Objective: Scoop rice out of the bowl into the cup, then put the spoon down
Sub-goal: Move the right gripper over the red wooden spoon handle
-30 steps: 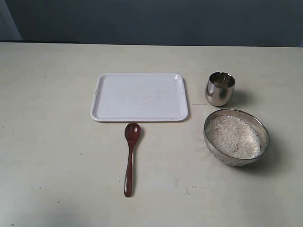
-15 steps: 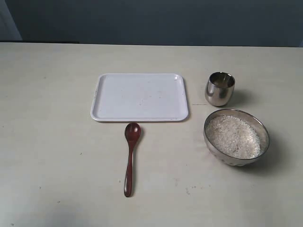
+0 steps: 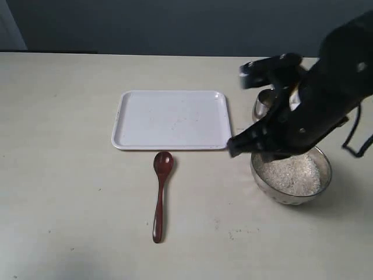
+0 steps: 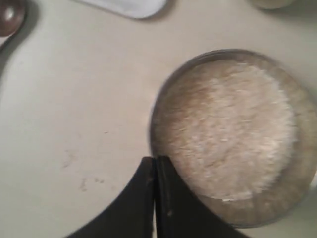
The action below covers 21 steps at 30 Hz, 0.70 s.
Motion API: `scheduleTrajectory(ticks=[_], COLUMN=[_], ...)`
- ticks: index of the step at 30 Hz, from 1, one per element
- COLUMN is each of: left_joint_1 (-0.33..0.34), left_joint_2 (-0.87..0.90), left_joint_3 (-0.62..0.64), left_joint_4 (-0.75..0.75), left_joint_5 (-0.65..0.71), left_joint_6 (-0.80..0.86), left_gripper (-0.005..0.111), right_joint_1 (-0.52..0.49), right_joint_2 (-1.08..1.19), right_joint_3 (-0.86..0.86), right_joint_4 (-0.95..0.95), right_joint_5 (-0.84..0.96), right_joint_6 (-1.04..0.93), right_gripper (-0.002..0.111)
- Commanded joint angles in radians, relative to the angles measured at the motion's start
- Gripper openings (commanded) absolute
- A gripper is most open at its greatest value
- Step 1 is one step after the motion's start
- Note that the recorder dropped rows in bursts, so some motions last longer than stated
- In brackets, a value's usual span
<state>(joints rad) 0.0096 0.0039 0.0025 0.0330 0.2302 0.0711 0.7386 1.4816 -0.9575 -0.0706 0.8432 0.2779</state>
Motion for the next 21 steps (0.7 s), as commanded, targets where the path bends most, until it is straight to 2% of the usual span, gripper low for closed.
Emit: scheduleTrajectory(ticks=[1, 6, 12, 17, 21], left_joint_1=[-0.004, -0.004, -0.004, -0.004, -0.004], left_joint_2=[-0.004, -0.004, -0.004, -0.004, -0.004], left_joint_3=[-0.003, -0.003, -0.003, -0.003, -0.003], left_joint_4=[-0.001, -0.001, -0.001, -0.001, -0.001], left_joint_5=[-0.013, -0.013, -0.013, -0.013, -0.013], left_joint_6=[-0.004, -0.004, -0.004, -0.004, -0.004], left_gripper=[0.0, 0.0, 0.0, 0.0, 0.0], right_joint_1=[0.192, 0.322, 0.357, 0.357, 0.357], right_joint_2=[0.071, 0.138, 0.196, 0.22, 0.228], right_joint_3=[-0.005, -0.005, -0.005, -0.005, -0.005], right_joint_4=[-0.088, -0.068, 0.065, 0.062, 0.071], right_joint_5=[-0.077, -0.305, -0.569, -0.607, -0.564], right_joint_6=[0.152, 0.191, 0.191, 0.188, 0.188], right_gripper=[-0.001, -0.001, -0.001, -0.001, -0.001])
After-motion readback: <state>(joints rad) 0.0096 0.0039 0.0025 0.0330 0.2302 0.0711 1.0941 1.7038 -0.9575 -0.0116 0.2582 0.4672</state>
